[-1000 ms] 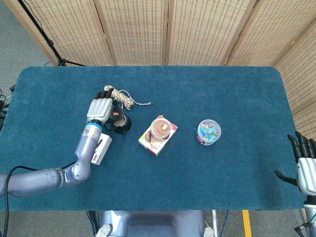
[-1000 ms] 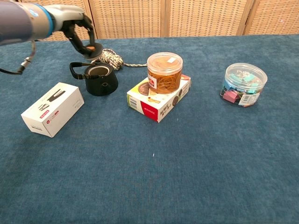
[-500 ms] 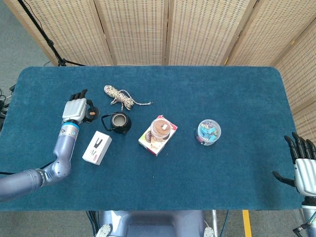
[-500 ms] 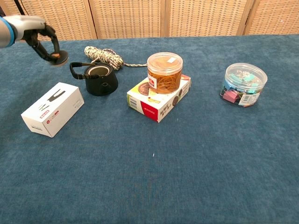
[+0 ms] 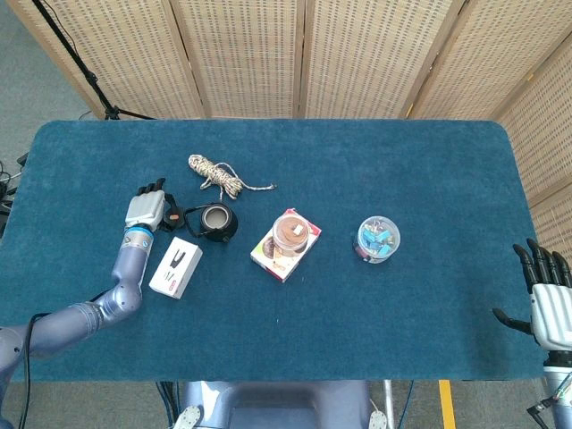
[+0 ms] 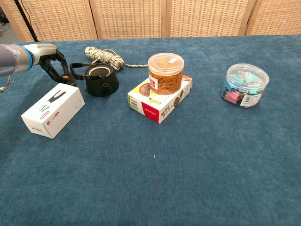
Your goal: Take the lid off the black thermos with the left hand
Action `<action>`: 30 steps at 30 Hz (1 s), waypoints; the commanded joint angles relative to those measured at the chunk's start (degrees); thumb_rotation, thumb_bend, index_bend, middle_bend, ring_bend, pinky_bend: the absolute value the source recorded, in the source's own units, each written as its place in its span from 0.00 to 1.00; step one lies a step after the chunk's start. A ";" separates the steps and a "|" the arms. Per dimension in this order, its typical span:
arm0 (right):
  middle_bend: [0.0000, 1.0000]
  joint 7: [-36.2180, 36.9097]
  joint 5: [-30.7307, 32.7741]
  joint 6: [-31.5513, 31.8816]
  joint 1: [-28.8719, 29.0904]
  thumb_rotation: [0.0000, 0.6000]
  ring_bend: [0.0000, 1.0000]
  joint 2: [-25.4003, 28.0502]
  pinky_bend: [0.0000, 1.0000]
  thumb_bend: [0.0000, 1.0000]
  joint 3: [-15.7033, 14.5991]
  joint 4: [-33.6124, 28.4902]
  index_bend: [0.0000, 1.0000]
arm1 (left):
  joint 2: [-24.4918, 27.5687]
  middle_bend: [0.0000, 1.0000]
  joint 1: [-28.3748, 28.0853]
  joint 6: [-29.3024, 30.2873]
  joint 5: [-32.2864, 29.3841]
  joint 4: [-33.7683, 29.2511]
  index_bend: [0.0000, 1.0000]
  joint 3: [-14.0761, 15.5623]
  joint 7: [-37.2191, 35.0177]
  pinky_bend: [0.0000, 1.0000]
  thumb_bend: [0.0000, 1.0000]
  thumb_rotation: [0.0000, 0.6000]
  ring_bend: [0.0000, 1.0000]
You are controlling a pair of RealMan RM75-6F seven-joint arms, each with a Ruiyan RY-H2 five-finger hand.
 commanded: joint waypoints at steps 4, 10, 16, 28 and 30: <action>0.00 0.10 -0.07 -0.20 0.11 1.00 0.00 -0.02 0.00 0.00 -0.11 0.06 0.00 | 2.15 0.00 0.63 1.41 -1.06 -3.50 0.00 -0.63 0.71 0.00 0.24 1.00 0.00; 0.00 -0.20 -1.34 0.61 -0.18 1.00 0.00 0.18 0.00 0.00 -0.65 -0.82 0.00 | 10.06 0.00 3.00 4.82 0.58 -14.84 0.00 -1.50 -0.27 0.00 0.17 1.00 0.00; 0.00 -0.62 -3.58 1.98 -0.59 1.00 0.00 0.42 0.00 0.00 -1.42 -1.89 0.00 | 19.39 0.00 10.58 12.80 13.74 -29.52 0.00 -0.05 -6.34 0.00 0.13 1.00 0.00; 0.00 -2.76 -4.16 2.52 -0.20 1.00 0.00 -1.89 0.00 0.00 -1.29 0.58 0.00 | 27.96 0.00 32.04 37.01 46.42 -38.75 0.00 11.72 -22.96 0.00 0.13 1.00 0.00; 0.00 -2.78 -4.36 2.61 -0.17 1.00 0.00 -2.01 0.00 0.00 -1.33 0.66 0.00 | 28.55 0.00 34.70 39.19 49.35 -38.68 0.00 13.50 -25.18 0.00 0.13 1.00 0.00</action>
